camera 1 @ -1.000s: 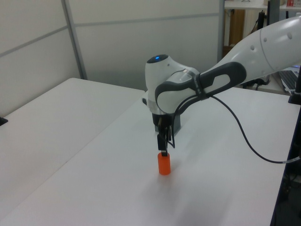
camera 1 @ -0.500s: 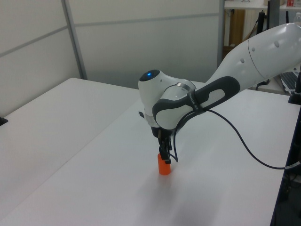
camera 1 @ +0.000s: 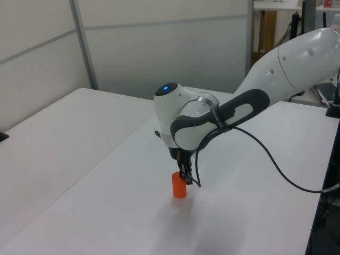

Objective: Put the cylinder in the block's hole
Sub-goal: 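Close the gripper around the orange cylinder's upper end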

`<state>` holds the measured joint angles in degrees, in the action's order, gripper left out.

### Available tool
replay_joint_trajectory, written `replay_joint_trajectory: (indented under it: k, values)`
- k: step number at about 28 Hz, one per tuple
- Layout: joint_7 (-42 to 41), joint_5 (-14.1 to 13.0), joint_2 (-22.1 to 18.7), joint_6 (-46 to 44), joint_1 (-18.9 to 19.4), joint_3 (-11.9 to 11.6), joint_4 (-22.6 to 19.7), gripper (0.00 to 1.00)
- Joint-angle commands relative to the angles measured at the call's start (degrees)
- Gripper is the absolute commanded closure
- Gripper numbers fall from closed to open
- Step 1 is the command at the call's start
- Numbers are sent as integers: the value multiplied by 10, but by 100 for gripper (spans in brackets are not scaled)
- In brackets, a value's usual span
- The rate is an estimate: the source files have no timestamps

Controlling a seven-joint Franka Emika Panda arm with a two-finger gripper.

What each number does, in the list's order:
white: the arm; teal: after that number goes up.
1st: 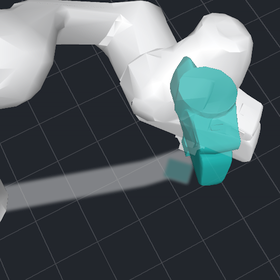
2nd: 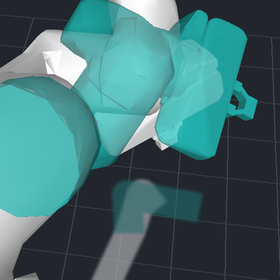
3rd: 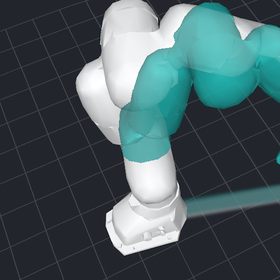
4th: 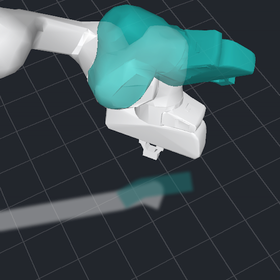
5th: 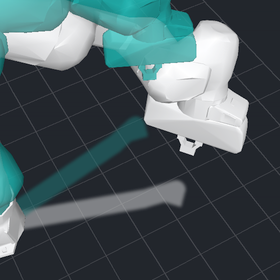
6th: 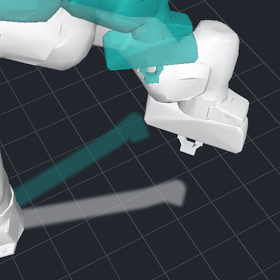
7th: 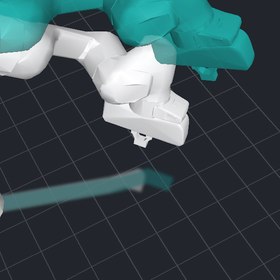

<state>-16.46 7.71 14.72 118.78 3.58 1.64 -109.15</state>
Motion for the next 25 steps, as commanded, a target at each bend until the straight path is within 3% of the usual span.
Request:
replay_joint_trajectory:
  k: [1,2,4,5,16,25]
  values:
    - [13,10,0,13,4,5,-4,99]
    - [11,10,0,14,4,5,-4,73]
    - [12,11,1,14,4,4,-1,11]
    - [9,12,2,13,4,4,3,0]
    - [9,13,6,15,2,2,22,0]
    - [12,13,33,16,2,3,53,0]
